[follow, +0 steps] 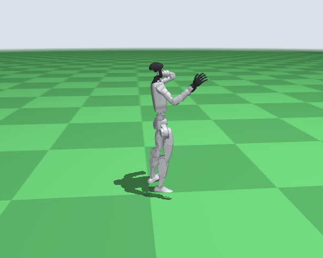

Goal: In place motions

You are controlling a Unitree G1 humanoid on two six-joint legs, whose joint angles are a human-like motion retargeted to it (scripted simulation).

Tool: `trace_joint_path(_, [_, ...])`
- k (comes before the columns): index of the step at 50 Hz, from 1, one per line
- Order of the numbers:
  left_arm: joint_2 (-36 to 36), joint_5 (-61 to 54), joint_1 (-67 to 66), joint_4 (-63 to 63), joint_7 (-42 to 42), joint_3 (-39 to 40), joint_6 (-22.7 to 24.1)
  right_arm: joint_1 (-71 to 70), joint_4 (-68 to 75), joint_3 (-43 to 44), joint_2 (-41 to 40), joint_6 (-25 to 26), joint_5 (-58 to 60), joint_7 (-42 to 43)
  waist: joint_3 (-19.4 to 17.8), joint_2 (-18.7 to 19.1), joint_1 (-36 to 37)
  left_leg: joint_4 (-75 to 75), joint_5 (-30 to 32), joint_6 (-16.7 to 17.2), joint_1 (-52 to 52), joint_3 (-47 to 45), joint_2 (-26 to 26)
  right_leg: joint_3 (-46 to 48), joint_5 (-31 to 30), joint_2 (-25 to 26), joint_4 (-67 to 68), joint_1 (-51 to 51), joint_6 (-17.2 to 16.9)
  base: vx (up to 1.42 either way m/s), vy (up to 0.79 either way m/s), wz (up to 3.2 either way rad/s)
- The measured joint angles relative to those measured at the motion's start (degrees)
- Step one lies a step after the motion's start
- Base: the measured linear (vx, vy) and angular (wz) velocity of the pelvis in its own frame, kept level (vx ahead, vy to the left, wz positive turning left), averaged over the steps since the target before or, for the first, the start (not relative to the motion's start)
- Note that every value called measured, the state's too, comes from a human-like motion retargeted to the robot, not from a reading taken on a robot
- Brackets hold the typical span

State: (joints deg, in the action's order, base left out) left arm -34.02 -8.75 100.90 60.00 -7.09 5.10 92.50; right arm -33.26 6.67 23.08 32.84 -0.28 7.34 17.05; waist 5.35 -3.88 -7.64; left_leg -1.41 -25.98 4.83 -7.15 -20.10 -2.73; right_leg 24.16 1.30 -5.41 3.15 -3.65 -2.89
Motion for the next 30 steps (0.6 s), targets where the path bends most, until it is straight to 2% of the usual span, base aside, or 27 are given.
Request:
trace_joint_path(5, [0.46,0.06,1.16,0.0,-0.16,-0.19,0.0,-2.85,-7.89,-3.28,4.59,-0.01,4.19,3.87,0.19,-0.71,0.12,0.1,0.13,0.1,0.3,0.24,0.07,0.22,0.23,-0.02,0.02,0.17,0.04,0.0,0.0,0.0])
trace_joint_path(9, [-0.03,0.06,1.9,0.0,-0.25,-0.67,0.0,-3.39,-16.05,-6.31,11.28,-0.49,11.93,6.23,0.15,-0.95,-0.4,0.13,0.16,0.17,0.46,0.29,0.05,0.22,0.42,0.05,0.06,0.27,0.08,0.0,0.0,0.0])
trace_joint_path(14, [-0.85,0.04,2.12,0.0,-0.4,-0.66,0.0,-3.22,-26.86,-9.26,19.62,-3.9,24.65,10.33,0.09,-0.51,-0.77,0.15,0.13,0.21,0.47,0.38,-0.04,0.34,0.69,0.21,0.14,0.2,0.1,0.0,0.0,0.0])
trace_joint_path(17, [-0.38,0.08,1.4,0.0,-0.36,-0.37,0.0,-2.24,-29.7,-10.26,21.47,-5.07,29.16,12.64,0.91,-0.46,-0.19,0.22,0.01,0.22,0.16,0.66,-0.02,0.69,0.93,0.32,-0.01,-0.33,0.03,0.02,0.0,0.03])
trace_joint_path(21, [-0.68,0.33,1.02,0.0,-0.56,0.81,0.0,-0.37,-28.91,-9.76,19.35,-4.11,30.39,14.13,0.44,1.09,0.02,0.28,0.16,0.12,0.23,0.75,0.0,0.82,0.9,0.42,-0.04,-0.37,0.07,0.0,0.0,0.0])
trace_joint_path(30, [-0.87,-0.21,-0.98,0.0,0.06,3.13,0.0,3.96,-17.26,-3.01,2.44,5.03,19.34,11.41,1.47,1.51,1.04,0.32,0.22,0.07,0.02,1.59,0.09,1.62,1.13,0.67,-0.47,-1.32,0.11,0.0,0.0,0.0])
